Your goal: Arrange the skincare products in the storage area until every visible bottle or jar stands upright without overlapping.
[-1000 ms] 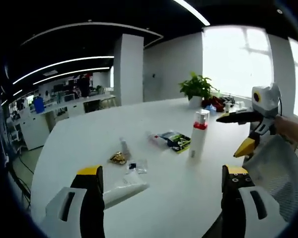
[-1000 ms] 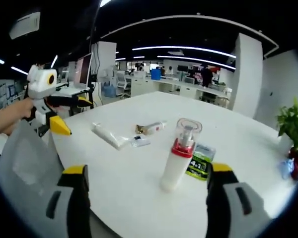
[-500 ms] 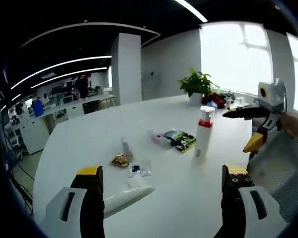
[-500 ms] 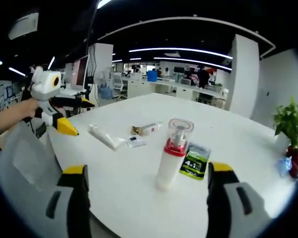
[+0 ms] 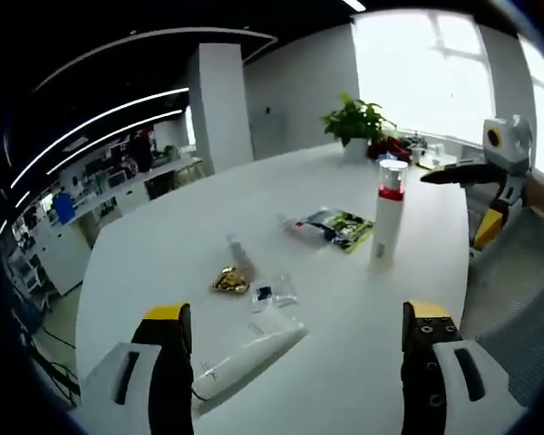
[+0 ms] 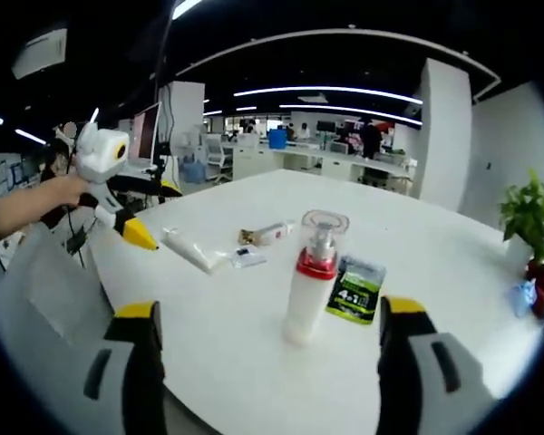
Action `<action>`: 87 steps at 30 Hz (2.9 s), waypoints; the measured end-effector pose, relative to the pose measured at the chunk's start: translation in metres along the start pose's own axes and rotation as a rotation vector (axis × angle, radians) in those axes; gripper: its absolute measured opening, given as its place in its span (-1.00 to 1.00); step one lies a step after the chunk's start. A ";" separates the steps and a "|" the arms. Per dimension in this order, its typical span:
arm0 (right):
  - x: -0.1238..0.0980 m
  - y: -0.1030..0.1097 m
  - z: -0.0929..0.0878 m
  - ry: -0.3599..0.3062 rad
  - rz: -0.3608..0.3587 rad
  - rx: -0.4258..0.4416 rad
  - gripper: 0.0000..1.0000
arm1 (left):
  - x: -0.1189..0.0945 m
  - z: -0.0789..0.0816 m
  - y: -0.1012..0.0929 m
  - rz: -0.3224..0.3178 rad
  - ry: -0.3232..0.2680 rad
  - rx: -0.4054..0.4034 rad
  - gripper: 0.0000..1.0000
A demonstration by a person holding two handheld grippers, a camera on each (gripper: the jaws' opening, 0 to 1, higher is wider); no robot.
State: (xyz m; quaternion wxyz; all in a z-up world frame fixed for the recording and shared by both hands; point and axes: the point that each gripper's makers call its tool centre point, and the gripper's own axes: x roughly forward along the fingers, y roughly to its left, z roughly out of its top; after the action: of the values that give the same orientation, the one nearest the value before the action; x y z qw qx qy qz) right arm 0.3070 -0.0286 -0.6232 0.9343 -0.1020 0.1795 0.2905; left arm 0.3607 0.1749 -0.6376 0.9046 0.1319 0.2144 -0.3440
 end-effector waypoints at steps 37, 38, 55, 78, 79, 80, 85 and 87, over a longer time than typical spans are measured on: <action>0.006 -0.007 -0.009 -0.001 -0.021 0.054 0.99 | 0.040 -0.057 0.033 -0.247 0.393 0.132 0.29; 0.006 -0.008 -0.010 0.004 -0.027 0.060 0.99 | 0.040 -0.058 0.034 -0.256 0.408 0.143 0.27; 0.006 -0.011 -0.013 0.015 -0.044 0.085 0.99 | 0.054 -0.084 0.051 -0.299 0.543 0.190 -0.04; 0.008 -0.008 -0.016 0.033 -0.037 0.063 0.99 | 0.065 -0.094 0.048 -0.312 0.568 0.208 -0.28; 0.008 -0.008 -0.016 0.034 -0.036 0.064 0.99 | 0.065 -0.094 0.049 -0.311 0.571 0.207 -0.29; 0.008 -0.008 -0.017 0.038 -0.036 0.061 0.99 | 0.065 -0.095 0.049 -0.309 0.573 0.202 -0.30; 0.008 -0.007 -0.017 0.040 -0.035 0.056 0.99 | 0.066 -0.095 0.053 -0.297 0.576 0.195 -0.36; 0.008 -0.008 -0.018 0.041 -0.036 0.054 0.99 | 0.065 -0.095 0.053 -0.293 0.577 0.194 -0.39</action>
State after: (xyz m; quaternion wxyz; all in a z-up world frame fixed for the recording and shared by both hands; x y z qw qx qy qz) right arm 0.3130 -0.0358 -0.6419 0.9380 -0.0856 0.2045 0.2665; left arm 0.4125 0.2134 -0.7466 0.7309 0.2770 0.4444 -0.4378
